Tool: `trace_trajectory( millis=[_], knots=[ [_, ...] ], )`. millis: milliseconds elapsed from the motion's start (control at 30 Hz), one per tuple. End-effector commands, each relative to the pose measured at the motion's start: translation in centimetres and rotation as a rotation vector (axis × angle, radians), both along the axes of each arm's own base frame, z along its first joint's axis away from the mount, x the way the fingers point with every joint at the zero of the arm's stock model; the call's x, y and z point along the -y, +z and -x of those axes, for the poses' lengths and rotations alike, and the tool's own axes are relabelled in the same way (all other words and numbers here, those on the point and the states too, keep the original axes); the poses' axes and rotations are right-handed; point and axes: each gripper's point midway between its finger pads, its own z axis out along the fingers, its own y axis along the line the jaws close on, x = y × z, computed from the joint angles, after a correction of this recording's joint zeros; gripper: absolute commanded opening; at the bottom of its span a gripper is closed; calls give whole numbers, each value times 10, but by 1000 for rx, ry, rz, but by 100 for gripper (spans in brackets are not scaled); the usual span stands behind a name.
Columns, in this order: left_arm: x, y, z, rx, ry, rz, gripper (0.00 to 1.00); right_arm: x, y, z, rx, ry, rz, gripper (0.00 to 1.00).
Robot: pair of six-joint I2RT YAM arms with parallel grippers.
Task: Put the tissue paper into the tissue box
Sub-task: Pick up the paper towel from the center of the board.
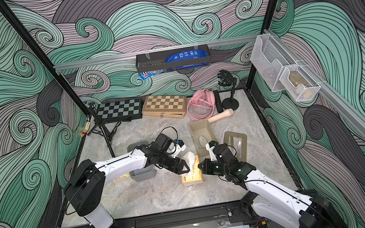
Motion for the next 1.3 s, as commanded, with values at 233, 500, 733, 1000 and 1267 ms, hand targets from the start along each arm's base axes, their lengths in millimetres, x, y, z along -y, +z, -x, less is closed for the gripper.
trace_trajectory(
  millis=[233, 500, 733, 1000, 1267],
  knots=[
    [7, 42, -12, 97, -12, 44, 74, 6, 43, -13, 75, -2, 110, 0],
    [0, 65, -25, 165, 42, 48, 88, 17, 48, -19, 76, -43, 195, 0],
    [-7, 90, -33, 186, 71, 79, 96, 22, 58, -18, 89, -39, 274, 0],
    [-6, 109, -53, 166, 124, 87, 97, 24, 85, -18, 146, -51, 347, 0],
    [2, 103, -69, 48, 159, 58, 96, 21, 78, -14, 211, -9, 556, 0]
  ],
)
